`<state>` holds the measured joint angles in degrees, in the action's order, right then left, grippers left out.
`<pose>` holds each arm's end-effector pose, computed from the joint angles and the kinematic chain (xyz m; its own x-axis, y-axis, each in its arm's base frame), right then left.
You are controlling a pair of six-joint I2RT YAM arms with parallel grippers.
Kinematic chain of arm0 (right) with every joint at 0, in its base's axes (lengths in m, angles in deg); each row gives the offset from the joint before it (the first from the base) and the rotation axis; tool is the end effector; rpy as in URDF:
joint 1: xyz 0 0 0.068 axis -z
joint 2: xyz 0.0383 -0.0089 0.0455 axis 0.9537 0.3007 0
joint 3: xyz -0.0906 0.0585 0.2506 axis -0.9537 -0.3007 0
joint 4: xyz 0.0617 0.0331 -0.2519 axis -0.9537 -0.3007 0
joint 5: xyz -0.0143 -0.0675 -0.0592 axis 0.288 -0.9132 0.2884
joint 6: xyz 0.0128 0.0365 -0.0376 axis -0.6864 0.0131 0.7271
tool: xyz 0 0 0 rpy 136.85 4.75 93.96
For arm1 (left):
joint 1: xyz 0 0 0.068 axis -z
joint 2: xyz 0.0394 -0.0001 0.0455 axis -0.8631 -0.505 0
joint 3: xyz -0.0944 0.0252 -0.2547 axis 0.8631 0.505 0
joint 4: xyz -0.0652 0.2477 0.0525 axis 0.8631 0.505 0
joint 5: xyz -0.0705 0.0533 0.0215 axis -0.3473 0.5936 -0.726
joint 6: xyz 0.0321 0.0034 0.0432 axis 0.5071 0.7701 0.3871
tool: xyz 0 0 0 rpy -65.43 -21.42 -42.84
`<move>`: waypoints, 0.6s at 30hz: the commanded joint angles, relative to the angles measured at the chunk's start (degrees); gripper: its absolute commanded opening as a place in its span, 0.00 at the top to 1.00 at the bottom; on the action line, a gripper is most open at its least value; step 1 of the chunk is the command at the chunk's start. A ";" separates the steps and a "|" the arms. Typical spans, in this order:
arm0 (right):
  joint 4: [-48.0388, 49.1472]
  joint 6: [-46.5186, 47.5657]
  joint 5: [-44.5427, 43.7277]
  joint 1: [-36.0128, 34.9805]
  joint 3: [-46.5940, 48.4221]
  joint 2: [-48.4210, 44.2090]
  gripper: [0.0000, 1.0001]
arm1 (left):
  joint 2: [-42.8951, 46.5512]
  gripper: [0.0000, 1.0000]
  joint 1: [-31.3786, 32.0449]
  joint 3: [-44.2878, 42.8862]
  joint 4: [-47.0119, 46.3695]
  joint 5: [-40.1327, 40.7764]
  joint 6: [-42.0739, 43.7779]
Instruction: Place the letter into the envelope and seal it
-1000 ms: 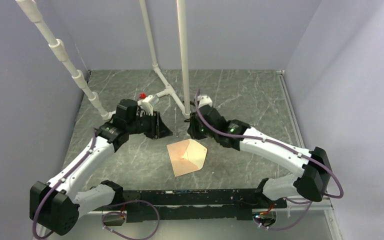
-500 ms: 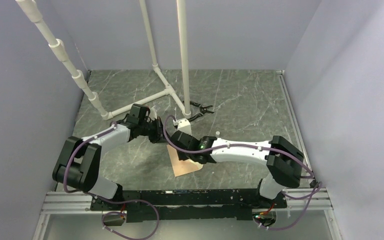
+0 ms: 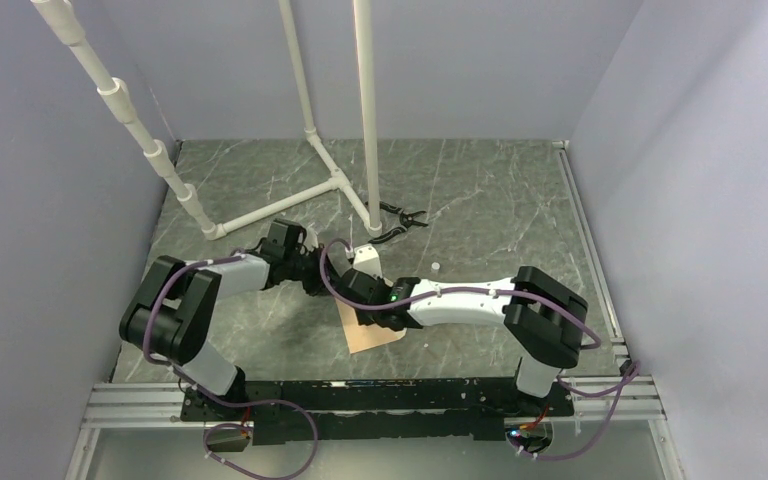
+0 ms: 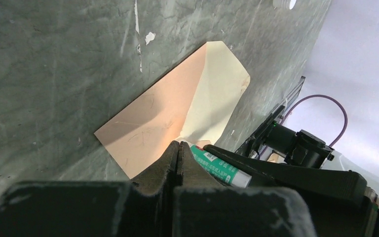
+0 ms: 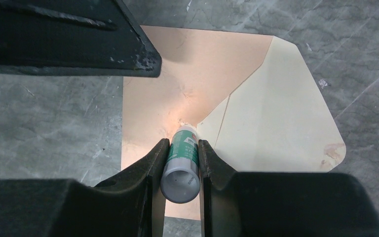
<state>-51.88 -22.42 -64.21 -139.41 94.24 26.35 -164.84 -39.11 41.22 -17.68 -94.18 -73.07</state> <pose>0.1478 0.3099 0.1783 -0.7418 -0.2282 -0.6306 -0.3644 0.9265 0.0935 0.2562 -0.1197 0.1418 -0.9700 -0.2223 -0.0988 -0.0626 0.6206 -0.7817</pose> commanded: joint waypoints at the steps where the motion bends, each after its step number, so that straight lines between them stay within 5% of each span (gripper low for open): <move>1: 2.42 0.03 -1.87 -0.26 2.00 0.47 1.00 | -1.27 0.98 1.67 -0.42 -3.12 0.53 -0.72; 18: 6.38 3.84 -0.95 0.23 0.94 3.45 1.00 | -7.05 0.98 4.84 2.81 5.44 12.76 -4.21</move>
<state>-48.32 -19.16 -65.52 -139.50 94.57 28.06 -170.72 -34.93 41.27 -17.85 -90.12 -77.07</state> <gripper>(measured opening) 0.277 0.030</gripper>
